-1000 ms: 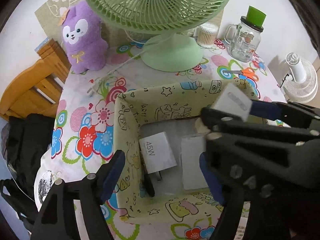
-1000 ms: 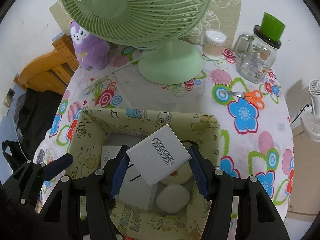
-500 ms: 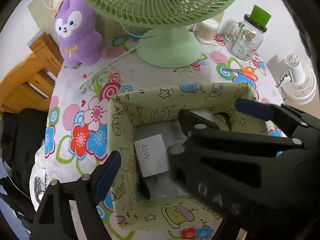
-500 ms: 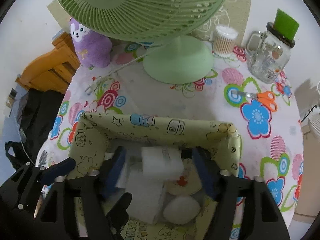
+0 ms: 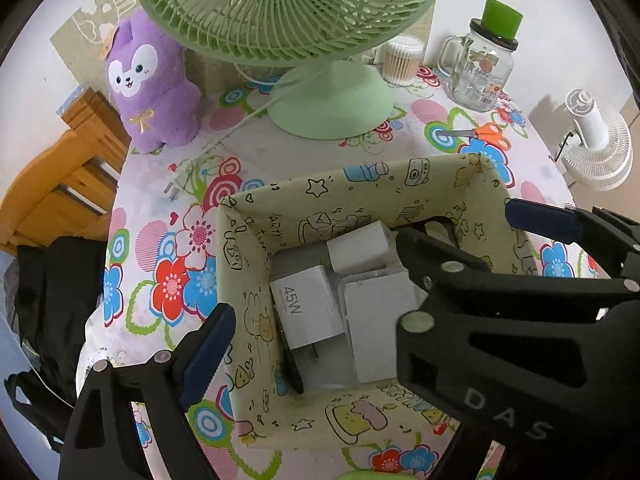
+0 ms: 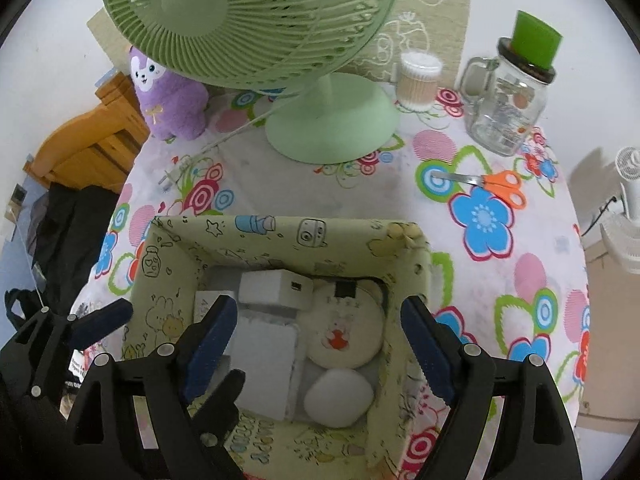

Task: Organize rigid objects
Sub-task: 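Lift both tools up and back out of the box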

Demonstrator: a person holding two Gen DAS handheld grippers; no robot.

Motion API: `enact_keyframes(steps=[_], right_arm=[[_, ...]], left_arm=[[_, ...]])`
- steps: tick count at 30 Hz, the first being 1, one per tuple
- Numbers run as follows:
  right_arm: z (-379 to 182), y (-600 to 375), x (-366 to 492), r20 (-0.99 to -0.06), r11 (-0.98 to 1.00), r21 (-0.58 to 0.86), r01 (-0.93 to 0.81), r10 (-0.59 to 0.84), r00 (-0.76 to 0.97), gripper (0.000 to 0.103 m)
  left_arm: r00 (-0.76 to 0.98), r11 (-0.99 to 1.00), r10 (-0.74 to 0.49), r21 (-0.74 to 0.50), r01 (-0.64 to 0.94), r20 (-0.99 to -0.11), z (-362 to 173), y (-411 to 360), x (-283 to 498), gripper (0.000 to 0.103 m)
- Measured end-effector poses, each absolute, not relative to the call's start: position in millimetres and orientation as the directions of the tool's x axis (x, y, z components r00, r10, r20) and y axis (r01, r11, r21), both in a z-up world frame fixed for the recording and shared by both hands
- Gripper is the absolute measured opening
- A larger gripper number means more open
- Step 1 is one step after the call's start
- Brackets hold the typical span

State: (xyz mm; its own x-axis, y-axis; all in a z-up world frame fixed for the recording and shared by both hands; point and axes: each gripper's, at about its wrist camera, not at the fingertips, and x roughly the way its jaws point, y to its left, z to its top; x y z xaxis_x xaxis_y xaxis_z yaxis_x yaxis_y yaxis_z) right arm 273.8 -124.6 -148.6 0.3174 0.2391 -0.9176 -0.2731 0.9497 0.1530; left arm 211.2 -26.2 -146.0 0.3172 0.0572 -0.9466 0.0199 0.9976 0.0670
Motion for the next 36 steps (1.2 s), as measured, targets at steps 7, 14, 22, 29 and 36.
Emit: enact_keyframes(steps=[7, 14, 22, 29, 36], right_arm=[[-134.4, -126.8, 258.7, -0.910, 0.953, 0.137, -0.269, 0.228, 0.345, 0.086], [-118.5, -124.8, 242.5, -0.900, 0.952, 0.122, -0.280, 0.225, 0.374, 0.087], [-102.7, -124.4, 221.8, -0.889, 0.953, 0.108, -0.284, 0.221, 0.400, 0.087], [-92.7, -126.6, 202.5, -0.885, 0.956, 0.080, -0.283, 0.199, 0.420, 0.087], [-84.1, -129.9, 180.7, -0.879, 0.960, 0.064, -0.272, 0.184, 0.441, 0.092]], left_arm=[[0.346, 0.997, 0.044, 0.061, 0.038, -0.937, -132.4, -30.3, 199.5, 0.093], [0.370, 0.996, 0.041, 0.066, 0.053, -0.928, -119.1, -32.3, 185.6, 0.096], [0.393, 0.995, 0.046, 0.076, 0.062, -0.918, -106.2, -34.4, 168.9, 0.099], [0.406, 0.994, 0.039, 0.075, 0.074, -0.913, -97.9, -38.6, 152.6, 0.099], [0.426, 0.993, 0.033, 0.077, 0.087, -0.904, -89.0, -42.1, 134.8, 0.099]])
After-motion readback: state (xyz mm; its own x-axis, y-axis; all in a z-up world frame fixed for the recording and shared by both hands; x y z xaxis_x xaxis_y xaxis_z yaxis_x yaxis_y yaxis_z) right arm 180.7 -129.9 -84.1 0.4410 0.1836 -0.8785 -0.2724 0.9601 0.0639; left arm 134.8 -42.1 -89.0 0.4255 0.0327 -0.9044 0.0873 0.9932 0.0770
